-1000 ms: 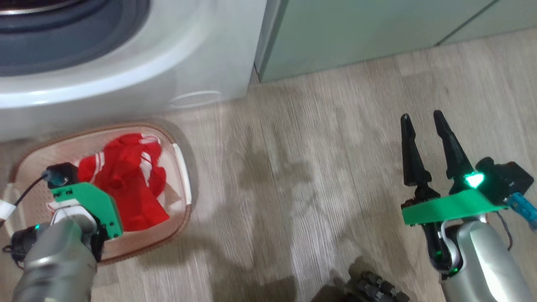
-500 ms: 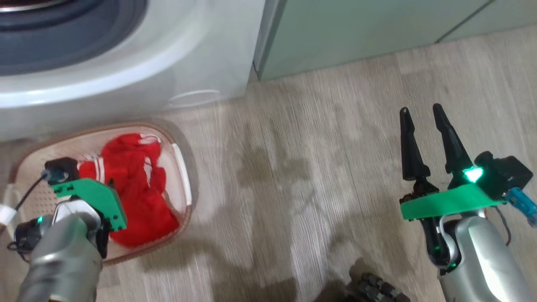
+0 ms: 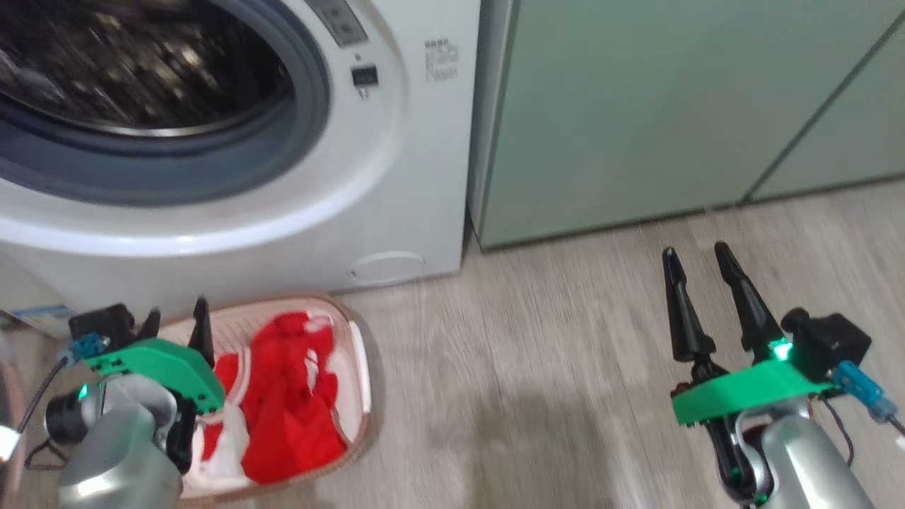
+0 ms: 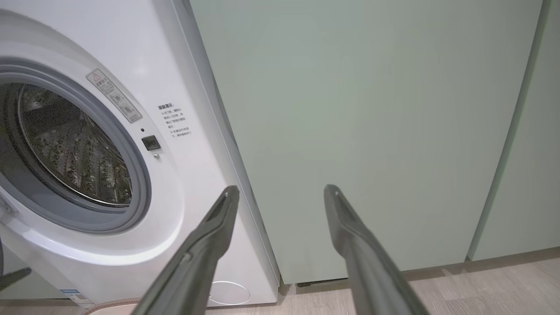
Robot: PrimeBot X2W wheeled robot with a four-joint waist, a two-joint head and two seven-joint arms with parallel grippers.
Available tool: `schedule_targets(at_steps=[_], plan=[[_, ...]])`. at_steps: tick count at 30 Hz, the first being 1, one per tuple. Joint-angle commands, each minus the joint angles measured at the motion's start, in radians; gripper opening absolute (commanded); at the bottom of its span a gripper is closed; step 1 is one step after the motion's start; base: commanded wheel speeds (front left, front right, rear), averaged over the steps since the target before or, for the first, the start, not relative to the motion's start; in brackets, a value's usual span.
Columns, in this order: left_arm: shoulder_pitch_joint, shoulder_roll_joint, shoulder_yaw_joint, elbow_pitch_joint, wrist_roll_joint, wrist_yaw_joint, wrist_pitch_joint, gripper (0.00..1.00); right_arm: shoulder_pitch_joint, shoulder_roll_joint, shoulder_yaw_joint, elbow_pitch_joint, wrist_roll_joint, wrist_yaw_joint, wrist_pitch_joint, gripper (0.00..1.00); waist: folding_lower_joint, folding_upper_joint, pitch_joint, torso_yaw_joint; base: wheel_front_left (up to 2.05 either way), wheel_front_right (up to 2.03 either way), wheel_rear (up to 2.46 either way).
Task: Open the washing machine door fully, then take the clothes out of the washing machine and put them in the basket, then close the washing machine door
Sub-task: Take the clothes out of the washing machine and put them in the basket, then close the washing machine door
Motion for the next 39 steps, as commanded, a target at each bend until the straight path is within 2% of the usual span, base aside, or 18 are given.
schedule_targets(at_steps=[1, 9, 16, 22, 39], plan=[[0.006, 0.045, 0.04, -0.08, 0.004, -0.007, -0.014, 1.0, 0.011, -0.012, 0.018, -0.028, 0.006, 0.007, -0.006, 1.0, 0.0, -0.0001, -0.071, 0.029, 0.0, 0.0, 0.0], [0.256, 0.04, 0.145, -0.456, 0.09, 0.004, -0.015, 1.0, 0.076, -0.017, 0.004, -0.04, 0.005, 0.007, -0.006, 1.0, 0.0, -0.0001, -0.162, 0.048, 0.0, 0.0, 0.0], [0.422, 0.009, 0.187, -0.655, 0.174, 0.02, -0.015, 1.0, 0.124, -0.014, -0.009, -0.049, -0.001, 0.007, -0.006, 1.0, 0.0, -0.0001, -0.205, 0.055, 0.0, 0.0, 0.0], [0.483, -0.014, 0.203, -0.716, 0.196, 0.013, -0.015, 1.0, 0.139, -0.011, -0.014, -0.048, -0.001, 0.007, -0.006, 1.0, 0.0, -0.0001, -0.224, 0.058, 0.0, 0.0, 0.0], [0.476, -0.025, 0.22, -0.716, 0.236, 0.005, -0.015, 1.0, 0.132, -0.018, -0.01, -0.04, 0.001, 0.007, -0.006, 1.0, 0.0, -0.0001, -0.229, 0.055, 0.0, 0.0, 0.0]])
